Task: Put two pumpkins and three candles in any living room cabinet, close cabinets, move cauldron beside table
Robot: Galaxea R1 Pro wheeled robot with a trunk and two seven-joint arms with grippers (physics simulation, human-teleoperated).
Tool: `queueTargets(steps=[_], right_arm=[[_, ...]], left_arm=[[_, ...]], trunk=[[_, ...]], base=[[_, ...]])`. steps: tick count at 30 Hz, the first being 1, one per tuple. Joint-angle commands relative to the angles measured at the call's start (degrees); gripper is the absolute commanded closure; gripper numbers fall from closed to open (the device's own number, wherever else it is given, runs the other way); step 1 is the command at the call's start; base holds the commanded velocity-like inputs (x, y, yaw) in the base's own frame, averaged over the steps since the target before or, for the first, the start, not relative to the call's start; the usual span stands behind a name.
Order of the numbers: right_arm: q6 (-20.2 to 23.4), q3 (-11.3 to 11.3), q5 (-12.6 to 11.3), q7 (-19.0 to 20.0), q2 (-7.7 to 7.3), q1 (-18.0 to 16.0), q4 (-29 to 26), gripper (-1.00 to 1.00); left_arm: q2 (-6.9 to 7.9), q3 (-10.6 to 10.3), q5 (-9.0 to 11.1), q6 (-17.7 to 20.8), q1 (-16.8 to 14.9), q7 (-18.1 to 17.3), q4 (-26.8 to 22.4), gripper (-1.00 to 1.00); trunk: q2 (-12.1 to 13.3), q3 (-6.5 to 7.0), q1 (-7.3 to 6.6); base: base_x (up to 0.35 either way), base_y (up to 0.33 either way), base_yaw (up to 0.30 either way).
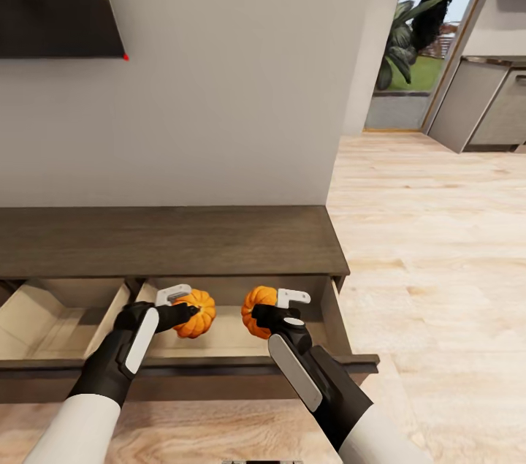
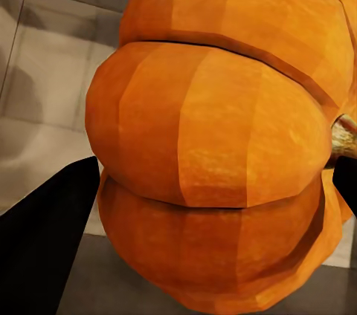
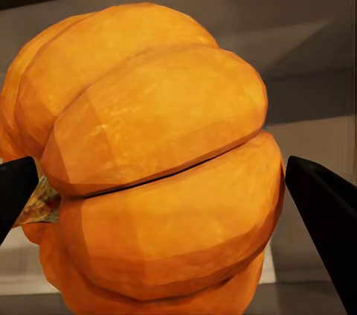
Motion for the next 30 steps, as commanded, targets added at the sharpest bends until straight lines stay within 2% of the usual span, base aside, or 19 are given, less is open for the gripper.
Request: queueTargets(steps=[1, 5, 7, 9, 11, 14, 16, 23, 30], right_arm=[[0.09, -0.01, -0.37, -0.48, 0.00, -0.08, -0.06, 1.00], [0.70, -2.46, -0.30, -0.87, 0.00, -0.43, 0.36, 1.00], [0.72, -2.94, -0.26, -0.92, 0.00, -0.51, 0.66, 1.00], [0.72, -3.10, -0.25, -0.91, 0.00, -0.54, 0.78, 1.00], [0.67, -3.21, -0.24, -0.90, 0.00, -0.55, 0.82, 1.00], [0.54, -3.52, -0.24, -0.90, 0.00, -0.55, 0.83, 1.00], [0.43, -3.65, -0.19, -0.88, 0.00, -0.55, 0.83, 1.00], [-0.08, -3.70, 0.10, -0.81, 0.00, -0.55, 0.83, 1.00], [-0.24, -3.70, 0.20, -0.81, 0.00, -0.55, 0.83, 1.00]], left_arm=[[0.01, 0.00, 0.64, 0.22, -0.03, 0.49, -0.07, 1.00], [-0.47, 0.00, 0.52, 0.22, -0.03, 0.54, -0.10, 1.00], [-0.77, 0.00, 0.49, 0.18, -0.03, 0.57, -0.09, 1.00], [-1.25, 0.00, 0.43, 0.03, -0.03, 0.58, -0.09, 1.00], [-1.76, 0.00, 0.35, -2.17, -0.03, 1.04, -0.09, 1.00], [-1.98, -0.01, 0.44, -3.69, -0.03, 4.36, -0.11, 1.00], [-2.01, -0.01, 0.47, -3.85, -0.03, 5.20, -0.10, 1.00], [-2.40, -0.06, 0.48, -3.91, -0.02, 5.58, -0.09, 1.00], [-2.46, -0.09, 0.48, -3.91, -0.02, 5.57, -0.10, 1.00]], trunk=[[-0.44, -0.23, 0.21], [-2.04, -0.95, 1.09], [-2.85, -1.31, 1.53], [-3.65, -1.67, 1.97], [-4.45, -2.02, 2.41], [-5.65, -2.56, 3.07], [-5.65, -2.56, 3.07], [-7.26, -3.28, 3.95], [-7.26, -3.28, 3.95]], base=[[0.000, 0.000, 0.000], [0.000, 0.000, 0.000], [0.000, 0.000, 0.000], [0.000, 0.000, 0.000], [0.000, 0.000, 0.000], [0.000, 0.000, 0.000], [0.000, 0.000, 0.000], [0.000, 0.000, 0.000], [0.018, 0.000, 0.000]])
